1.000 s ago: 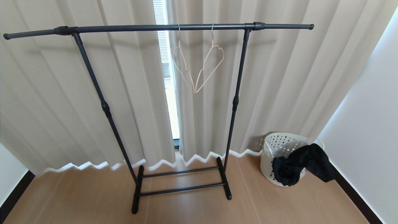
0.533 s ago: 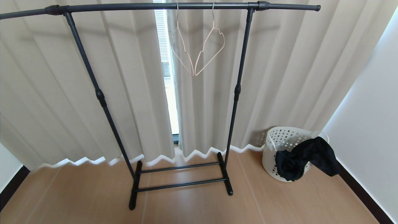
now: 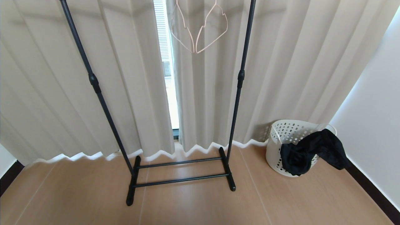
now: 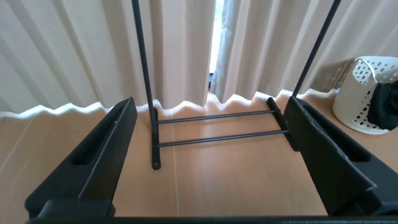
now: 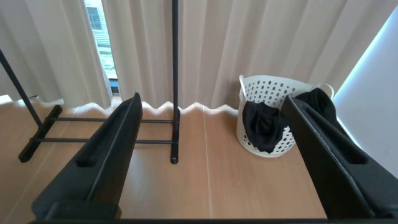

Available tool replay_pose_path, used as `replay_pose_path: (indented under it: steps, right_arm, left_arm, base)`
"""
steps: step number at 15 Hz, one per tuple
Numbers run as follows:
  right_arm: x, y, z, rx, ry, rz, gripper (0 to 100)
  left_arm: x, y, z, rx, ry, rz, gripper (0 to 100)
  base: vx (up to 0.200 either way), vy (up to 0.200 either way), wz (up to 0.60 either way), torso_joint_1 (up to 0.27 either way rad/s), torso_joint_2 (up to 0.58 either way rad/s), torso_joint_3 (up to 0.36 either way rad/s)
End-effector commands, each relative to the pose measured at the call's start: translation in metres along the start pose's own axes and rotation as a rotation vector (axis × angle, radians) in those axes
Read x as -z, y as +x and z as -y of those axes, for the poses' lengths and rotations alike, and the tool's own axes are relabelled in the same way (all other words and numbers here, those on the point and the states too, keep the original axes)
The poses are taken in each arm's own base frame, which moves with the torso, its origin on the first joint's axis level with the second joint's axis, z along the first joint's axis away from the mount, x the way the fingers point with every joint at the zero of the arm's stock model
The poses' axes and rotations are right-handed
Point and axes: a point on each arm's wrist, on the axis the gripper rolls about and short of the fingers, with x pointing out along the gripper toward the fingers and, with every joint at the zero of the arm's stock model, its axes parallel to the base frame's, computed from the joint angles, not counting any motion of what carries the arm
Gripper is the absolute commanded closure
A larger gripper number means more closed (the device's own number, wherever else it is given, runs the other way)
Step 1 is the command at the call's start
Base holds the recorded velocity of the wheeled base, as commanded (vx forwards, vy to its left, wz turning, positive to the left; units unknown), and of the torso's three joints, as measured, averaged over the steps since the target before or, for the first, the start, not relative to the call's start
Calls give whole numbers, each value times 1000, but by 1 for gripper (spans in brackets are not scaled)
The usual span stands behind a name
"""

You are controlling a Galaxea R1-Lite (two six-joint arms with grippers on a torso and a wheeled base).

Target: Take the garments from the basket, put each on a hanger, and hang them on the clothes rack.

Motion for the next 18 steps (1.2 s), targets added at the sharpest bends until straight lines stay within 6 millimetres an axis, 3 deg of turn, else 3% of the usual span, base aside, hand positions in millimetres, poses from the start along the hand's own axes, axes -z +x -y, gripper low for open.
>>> replay_pose_path:
  steps: [1, 10, 15, 18]
  right_arm:
    - [0, 0, 0, -1, 0, 1, 0]
    - [0, 0, 0, -1, 0, 1, 0]
    - [0, 0, 0, -1, 0, 3, 0]
    - [0, 0, 0, -1, 0, 3, 0]
  left_arm:
    - [0, 0, 0, 0, 0, 1, 0]
    - [0, 0, 0, 0, 2, 1, 0]
    - [0, 0, 0, 0, 2, 1, 0]
    - [0, 0, 0, 0, 3, 1, 0]
  base:
    - [0, 0, 0, -115, 466, 349]
    - [0, 0, 0, -52, 428, 372]
    - [0, 0, 0, -1, 64, 64]
    - [200, 0, 0, -6, 6, 10]
